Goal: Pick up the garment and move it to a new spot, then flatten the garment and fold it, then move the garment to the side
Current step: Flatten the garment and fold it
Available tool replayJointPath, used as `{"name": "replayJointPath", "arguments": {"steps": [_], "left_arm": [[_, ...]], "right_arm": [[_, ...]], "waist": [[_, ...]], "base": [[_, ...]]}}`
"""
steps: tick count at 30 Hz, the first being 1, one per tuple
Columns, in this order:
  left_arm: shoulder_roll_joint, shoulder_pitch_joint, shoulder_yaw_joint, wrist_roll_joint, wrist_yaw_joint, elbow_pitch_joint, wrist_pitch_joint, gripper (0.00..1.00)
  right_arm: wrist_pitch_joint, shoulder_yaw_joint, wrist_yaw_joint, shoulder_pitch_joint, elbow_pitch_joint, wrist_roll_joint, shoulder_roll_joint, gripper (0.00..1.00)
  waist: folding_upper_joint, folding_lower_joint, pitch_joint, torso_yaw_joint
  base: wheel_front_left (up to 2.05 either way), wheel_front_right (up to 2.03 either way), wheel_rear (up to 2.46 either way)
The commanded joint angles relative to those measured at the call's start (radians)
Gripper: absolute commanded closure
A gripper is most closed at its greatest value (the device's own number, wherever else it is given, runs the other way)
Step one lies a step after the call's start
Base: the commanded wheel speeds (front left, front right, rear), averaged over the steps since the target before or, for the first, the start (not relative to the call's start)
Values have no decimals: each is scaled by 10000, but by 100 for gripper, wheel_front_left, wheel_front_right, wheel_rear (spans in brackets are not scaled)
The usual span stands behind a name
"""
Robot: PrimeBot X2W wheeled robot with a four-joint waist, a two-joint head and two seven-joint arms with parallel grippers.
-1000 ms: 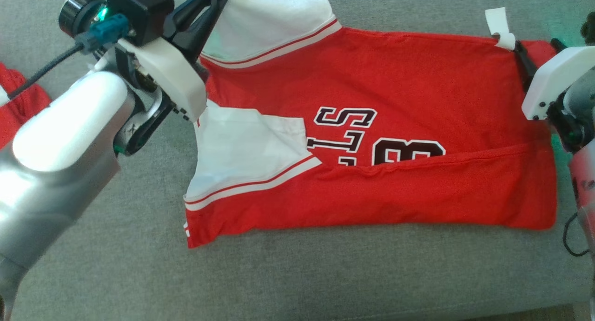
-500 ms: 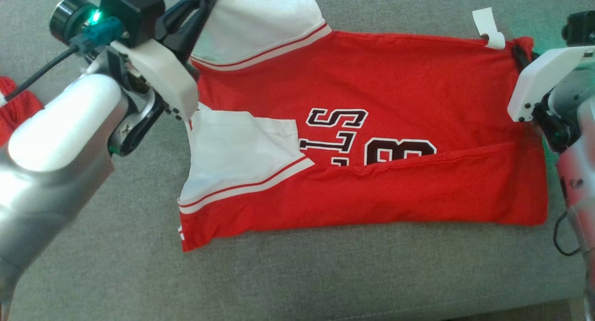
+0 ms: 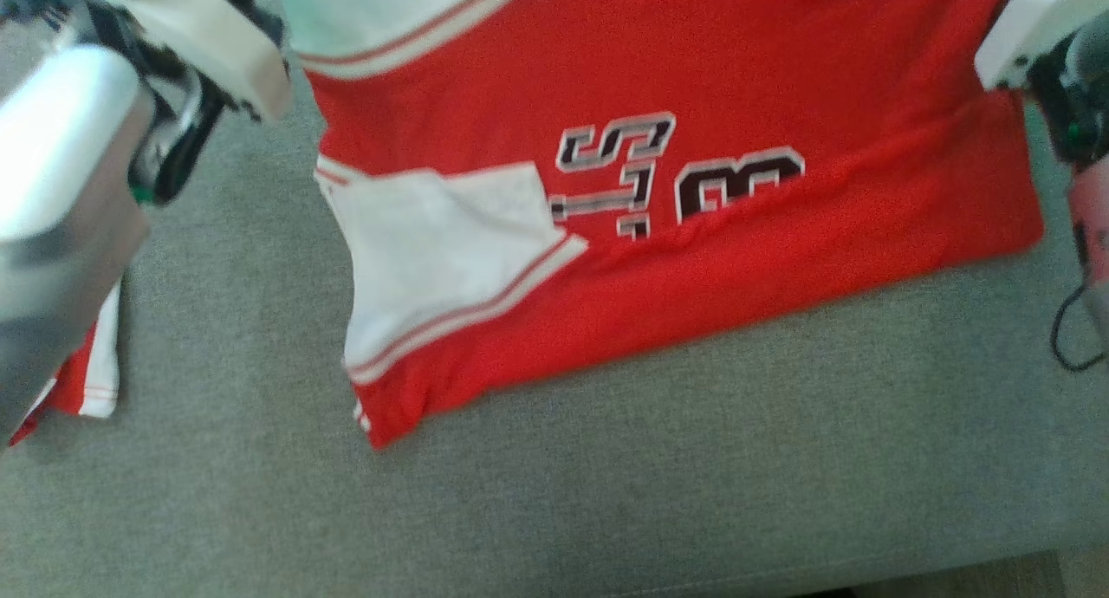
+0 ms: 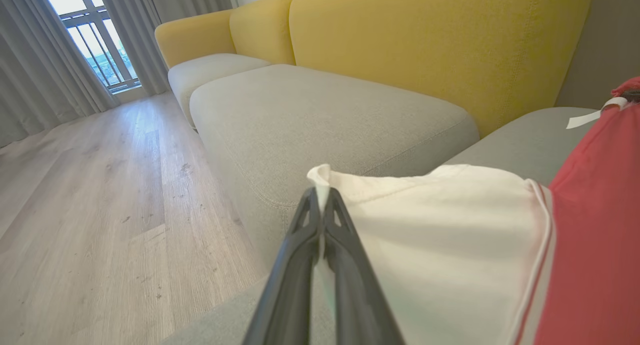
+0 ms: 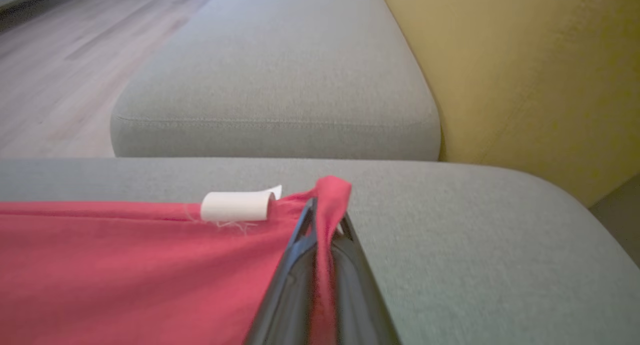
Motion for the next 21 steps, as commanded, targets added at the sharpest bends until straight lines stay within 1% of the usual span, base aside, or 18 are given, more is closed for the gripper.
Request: {"name": "replayJointPath", "arguments": {"steps": [1,6,7,12,17,21], "left_arm": [[206,-778,516,125,-66,112,-218,100],[-270,-1505,603,323,-343,1106,-902,100],[-270,-1505,603,323,-343,1106,-902,100],[-654,-1704,549,394,-628,1889,-1306,100],[-710,-1257,251,442,-923,2147,-1480,100],[-543,-682,-47,366,-1081,1942,-1459,100]], "right_arm": [[-302,82,-9,-430,-234,-14,-18,100],[-1138,5,-9,-1168,113,-45,100,100],[-1138,5,-9,-1168,113,-45,100,100],[-1650,236,-9,-1345,522,91,154,100],[-1827,786,-9,-961,802,477,-33,100],[-1686,1339,-9,-450,779,1043,-282,100]], "waist": [[0,-1,88,-23],[0,-1,211,-31],[0,-1,211,-31],[0,-1,122,15],[0,-1,-229,108],[0,-1,-623,215]], "base": [[0,0,0],[0,0,0],[0,0,0],[0,0,0],[0,0,0],[0,0,0]]}}
